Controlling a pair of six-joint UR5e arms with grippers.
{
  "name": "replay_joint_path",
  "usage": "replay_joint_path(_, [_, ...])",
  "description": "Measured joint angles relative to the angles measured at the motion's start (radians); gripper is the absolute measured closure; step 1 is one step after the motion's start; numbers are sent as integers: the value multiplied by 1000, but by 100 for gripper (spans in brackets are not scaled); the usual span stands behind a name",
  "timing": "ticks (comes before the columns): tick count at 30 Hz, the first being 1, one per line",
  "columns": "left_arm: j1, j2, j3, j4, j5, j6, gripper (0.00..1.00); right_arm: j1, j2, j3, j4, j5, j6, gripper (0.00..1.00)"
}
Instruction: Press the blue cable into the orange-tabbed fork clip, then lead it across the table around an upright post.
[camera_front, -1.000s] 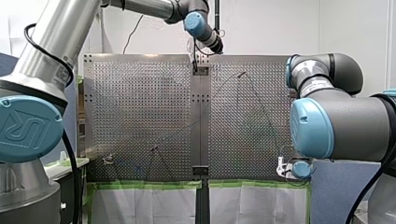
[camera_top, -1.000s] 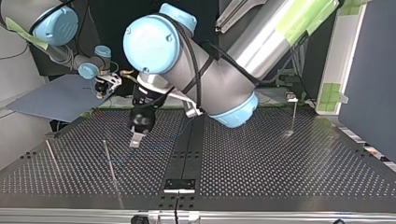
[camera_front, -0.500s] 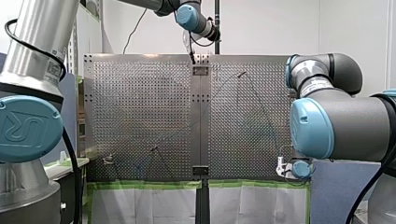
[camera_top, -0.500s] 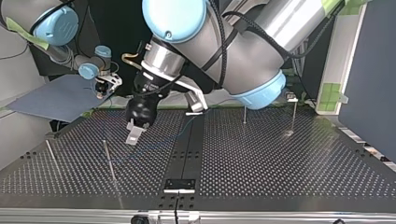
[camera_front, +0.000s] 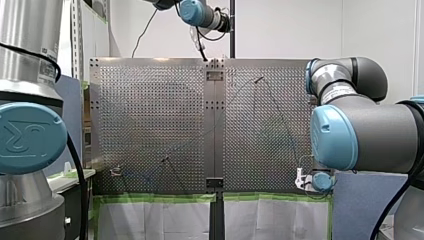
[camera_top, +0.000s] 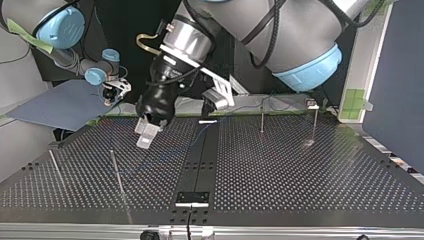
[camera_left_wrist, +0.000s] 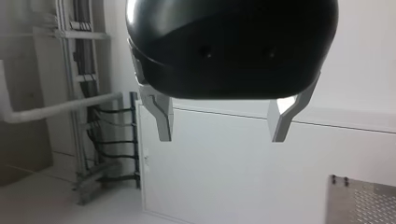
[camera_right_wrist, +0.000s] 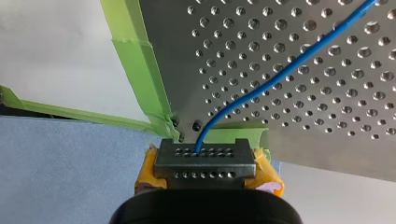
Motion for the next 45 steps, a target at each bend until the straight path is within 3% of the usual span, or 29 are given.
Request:
replay_joint_path(8, [-3, 67, -74, 74, -3, 0, 0, 3, 0, 0, 0, 0, 0, 100])
replay_joint_path(19, [-9, 12, -168, 168, -60, 3, 0, 5, 0, 0, 0, 0, 0, 100])
replay_joint_path(34, [-6, 6, -295, 294, -138, -3, 0, 6, 0, 0, 0, 0, 0, 100])
replay_joint_path(45, [-2, 6, -388, 388, -147, -14, 0, 8, 0, 0, 1, 0, -1, 100])
